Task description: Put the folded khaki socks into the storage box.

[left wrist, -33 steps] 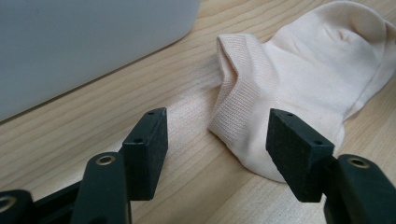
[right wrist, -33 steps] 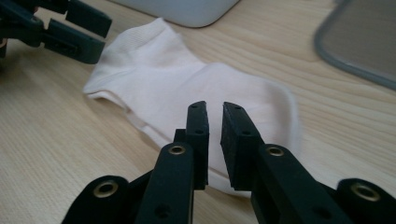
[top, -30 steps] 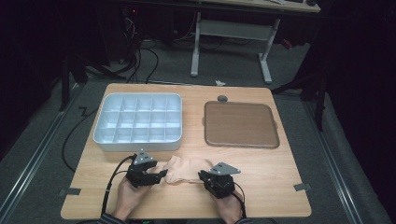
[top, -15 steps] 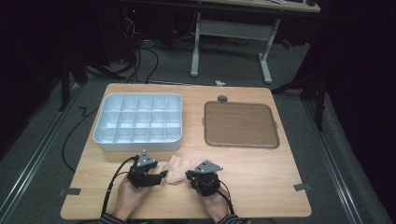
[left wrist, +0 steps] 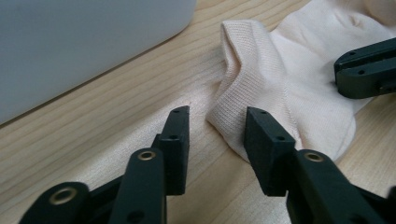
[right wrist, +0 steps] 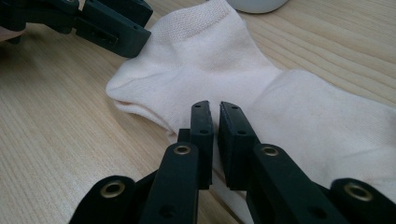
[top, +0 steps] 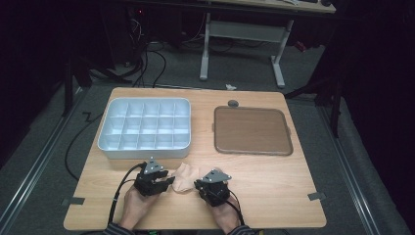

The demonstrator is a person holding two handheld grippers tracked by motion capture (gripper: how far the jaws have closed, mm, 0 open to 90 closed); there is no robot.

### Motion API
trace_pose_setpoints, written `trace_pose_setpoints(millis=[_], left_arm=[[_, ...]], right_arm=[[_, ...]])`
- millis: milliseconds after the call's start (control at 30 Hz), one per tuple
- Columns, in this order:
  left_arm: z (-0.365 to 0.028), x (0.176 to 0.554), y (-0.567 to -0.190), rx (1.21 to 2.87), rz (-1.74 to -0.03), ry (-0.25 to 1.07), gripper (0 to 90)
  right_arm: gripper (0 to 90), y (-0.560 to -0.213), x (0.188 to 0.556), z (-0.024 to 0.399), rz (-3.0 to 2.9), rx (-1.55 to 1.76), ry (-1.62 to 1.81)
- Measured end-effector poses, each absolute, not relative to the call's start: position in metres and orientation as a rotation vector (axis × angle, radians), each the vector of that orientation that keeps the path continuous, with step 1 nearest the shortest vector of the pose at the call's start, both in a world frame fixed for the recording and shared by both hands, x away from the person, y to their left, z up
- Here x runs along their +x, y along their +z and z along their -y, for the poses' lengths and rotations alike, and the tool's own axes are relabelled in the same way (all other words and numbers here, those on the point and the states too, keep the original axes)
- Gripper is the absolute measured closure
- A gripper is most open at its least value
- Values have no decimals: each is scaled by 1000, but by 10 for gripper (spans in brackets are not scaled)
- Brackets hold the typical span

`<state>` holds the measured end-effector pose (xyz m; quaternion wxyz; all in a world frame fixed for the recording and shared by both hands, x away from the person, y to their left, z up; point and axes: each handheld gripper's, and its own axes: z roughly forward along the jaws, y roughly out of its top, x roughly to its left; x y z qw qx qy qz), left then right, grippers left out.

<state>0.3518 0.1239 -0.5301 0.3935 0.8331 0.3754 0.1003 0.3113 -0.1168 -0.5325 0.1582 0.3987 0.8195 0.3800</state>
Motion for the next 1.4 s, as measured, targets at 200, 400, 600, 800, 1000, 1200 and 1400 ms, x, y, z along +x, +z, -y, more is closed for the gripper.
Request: trace_pose_setpoints(millis=[200,400,600,800,1000,1200,1400], left_arm=[[-122,352,-531,2103,-954,221,708],[-122,355,-531,2093,-963,171,786],[-121,356,-531,2077,-974,165,681],[-120,359,-530,2074,-993,179,549],[-114,360,-529,2089,-980,170,533],[-107,361,-527,2137,-957,193,584],[-104,361,-526,2157,-937,185,713]], right_arm=[[843,-532,311,116,-2347,1119,1074],[843,-532,310,115,-2350,1115,1063],[844,-532,311,115,-2355,1102,1055],[847,-532,311,115,-2357,1102,1056],[850,-531,311,115,-2361,1104,1055],[850,-531,311,115,-2361,1101,1049],[850,-531,311,114,-2363,1100,1038]])
